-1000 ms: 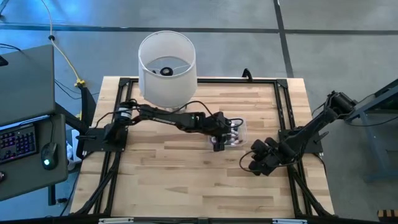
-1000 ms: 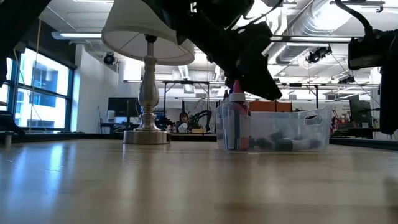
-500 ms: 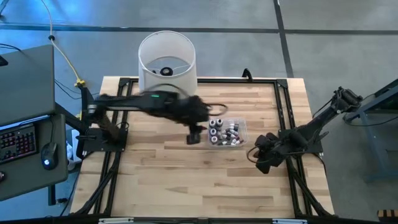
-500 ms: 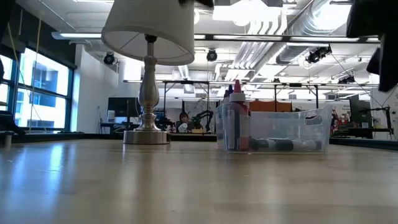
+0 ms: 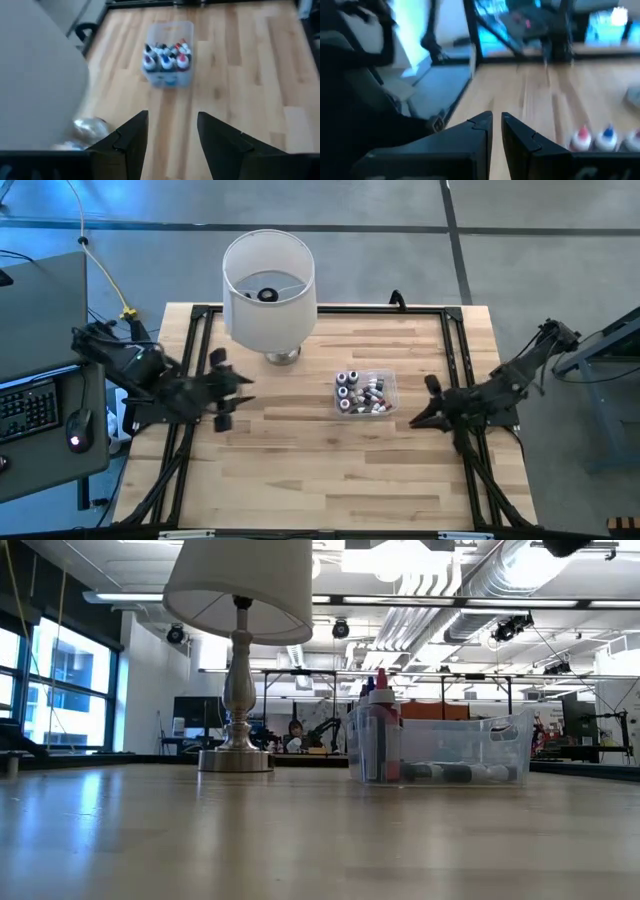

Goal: Pick & Place food coloring
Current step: Return to Home Position

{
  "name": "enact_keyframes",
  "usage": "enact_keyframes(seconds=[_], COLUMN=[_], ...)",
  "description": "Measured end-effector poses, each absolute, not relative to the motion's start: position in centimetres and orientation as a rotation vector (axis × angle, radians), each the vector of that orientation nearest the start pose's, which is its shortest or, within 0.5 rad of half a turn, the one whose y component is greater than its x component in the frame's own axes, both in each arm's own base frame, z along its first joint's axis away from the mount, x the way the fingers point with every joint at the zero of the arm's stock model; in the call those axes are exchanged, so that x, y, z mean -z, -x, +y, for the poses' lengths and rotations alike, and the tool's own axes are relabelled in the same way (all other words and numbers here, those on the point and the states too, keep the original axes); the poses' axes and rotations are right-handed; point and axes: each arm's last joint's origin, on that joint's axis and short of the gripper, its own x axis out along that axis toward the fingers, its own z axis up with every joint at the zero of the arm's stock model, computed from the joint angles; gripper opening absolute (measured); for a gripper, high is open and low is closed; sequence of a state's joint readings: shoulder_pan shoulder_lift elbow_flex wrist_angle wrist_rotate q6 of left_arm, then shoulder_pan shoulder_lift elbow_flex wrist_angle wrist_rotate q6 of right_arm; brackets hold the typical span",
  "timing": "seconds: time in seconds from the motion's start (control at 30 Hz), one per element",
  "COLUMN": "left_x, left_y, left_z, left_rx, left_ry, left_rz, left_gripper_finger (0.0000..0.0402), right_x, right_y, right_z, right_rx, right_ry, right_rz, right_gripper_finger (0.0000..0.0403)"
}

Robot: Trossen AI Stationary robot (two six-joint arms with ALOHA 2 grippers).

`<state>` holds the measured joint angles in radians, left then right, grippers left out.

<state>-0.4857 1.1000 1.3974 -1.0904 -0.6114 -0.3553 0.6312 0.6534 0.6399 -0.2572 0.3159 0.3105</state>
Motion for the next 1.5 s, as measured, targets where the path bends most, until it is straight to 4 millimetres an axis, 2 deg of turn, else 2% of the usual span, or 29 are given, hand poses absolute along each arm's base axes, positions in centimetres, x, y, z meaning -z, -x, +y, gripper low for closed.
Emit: enact_keyframes(seconds=[0.1, 0.17, 0.33, 0.43, 0.57, 0.77, 0.9, 1.1, 1.5], left_x=[-36.2, -33.5, -28.2, -26.3, -25.1, -23.1, -21.2, -17.7, -17.4], left_y=[-14.2, -13.2, -11.5, -10.9, -9.7, -8.4, -8.3, -9.4, -9.5], left_z=[-6.8, -6.7, -5.7, -4.7, -3.1, -1.4, -1.1, -1.2, -1.3], left_rx=[-0.176, -0.125, -0.052, -0.081, -0.125, -0.185, -0.151, -0.155, -0.124], left_ry=[-0.003, 0.048, 0.061, 0.020, 0.033, 0.037, 0.059, 0.057, 0.074], left_rz=[0.557, 0.469, 0.205, 0.087, 0.008, -0.017, -0.069, -0.080, -0.058], left_gripper_finger=[0.0168, 0.0168, 0.0168, 0.0168, 0.0168, 0.0168, 0.0168, 0.0168, 0.0168], right_x=[-30.4, -30.0, -26.6, -24.0, -20.6, -18.7, -18.3, -18.0, -18.0], right_y=[-11.5, -11.3, -11.0, -10.7, -10.2, -9.3, -9.0, -9.2, -9.3], right_z=[7.3, 7.0, 6.3, 5.5, 4.0, 2.6, 2.2, 1.9, 1.8], right_rx=[-0.306, -0.309, -0.389, -0.370, -0.278, -0.217, -0.178, -0.097, -0.058], right_ry=[-0.123, -0.095, -0.008, -0.002, -0.033, -0.030, -0.021, 0.089, 0.108], right_rz=[0.205, 0.161, 0.050, -0.021, -0.034, -0.054, -0.029, -0.007, -0.003], right_gripper_finger=[0.0032, 0.0032, 0.0032, 0.0032, 0.0032, 0.0032, 0.0032, 0.0032, 0.0032])
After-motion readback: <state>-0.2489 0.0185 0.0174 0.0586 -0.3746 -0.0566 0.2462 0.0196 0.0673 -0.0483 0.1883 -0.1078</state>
